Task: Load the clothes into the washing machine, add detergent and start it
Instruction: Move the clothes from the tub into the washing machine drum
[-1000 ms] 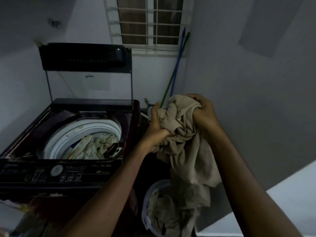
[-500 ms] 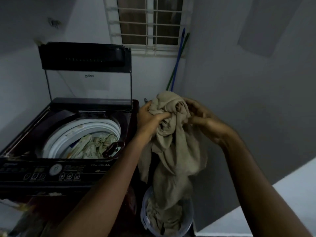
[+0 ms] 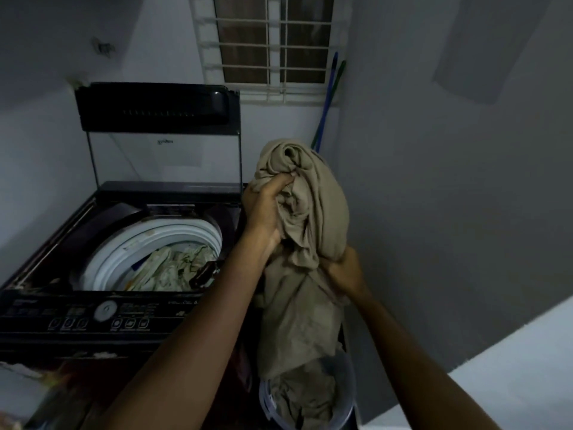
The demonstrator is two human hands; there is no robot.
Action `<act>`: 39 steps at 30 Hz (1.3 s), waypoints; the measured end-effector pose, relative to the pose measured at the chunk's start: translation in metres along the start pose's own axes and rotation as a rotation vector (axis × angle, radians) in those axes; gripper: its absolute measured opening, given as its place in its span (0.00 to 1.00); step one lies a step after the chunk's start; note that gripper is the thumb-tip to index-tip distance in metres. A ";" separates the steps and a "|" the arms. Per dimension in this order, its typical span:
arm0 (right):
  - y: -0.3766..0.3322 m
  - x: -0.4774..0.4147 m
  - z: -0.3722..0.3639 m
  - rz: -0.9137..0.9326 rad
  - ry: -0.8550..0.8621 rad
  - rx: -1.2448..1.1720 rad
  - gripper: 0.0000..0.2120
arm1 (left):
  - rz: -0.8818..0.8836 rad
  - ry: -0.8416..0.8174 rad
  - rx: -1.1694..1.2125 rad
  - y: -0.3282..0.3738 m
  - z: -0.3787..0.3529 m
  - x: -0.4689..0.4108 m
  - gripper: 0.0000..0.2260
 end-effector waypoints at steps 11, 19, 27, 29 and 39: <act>-0.090 -0.001 0.100 0.272 0.458 0.325 0.20 | -0.405 -0.020 -1.301 0.023 0.039 -0.004 0.22; -0.106 -0.007 0.020 0.173 0.054 0.159 0.02 | -0.121 -0.332 -0.624 -0.018 0.005 0.003 0.29; -0.129 0.001 0.003 0.297 -0.086 0.293 0.08 | 0.069 -0.200 -0.456 -0.047 0.014 0.001 0.56; -0.132 0.008 -0.004 0.263 -0.141 0.226 0.12 | 0.086 -0.142 -0.330 -0.046 0.018 0.005 0.43; -0.110 0.011 0.022 0.352 -0.341 0.371 0.46 | 0.056 -0.119 -0.023 -0.017 0.010 0.004 0.13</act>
Point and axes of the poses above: each hand's wrist, its own x-axis away from the middle knuckle, its own z-axis out of the back of the hand, y = z × x, the point moved 8 cm from there along -x, towards the middle knuckle, and after that the axes turned 3 degrees about -x, right-handed, at the moved point
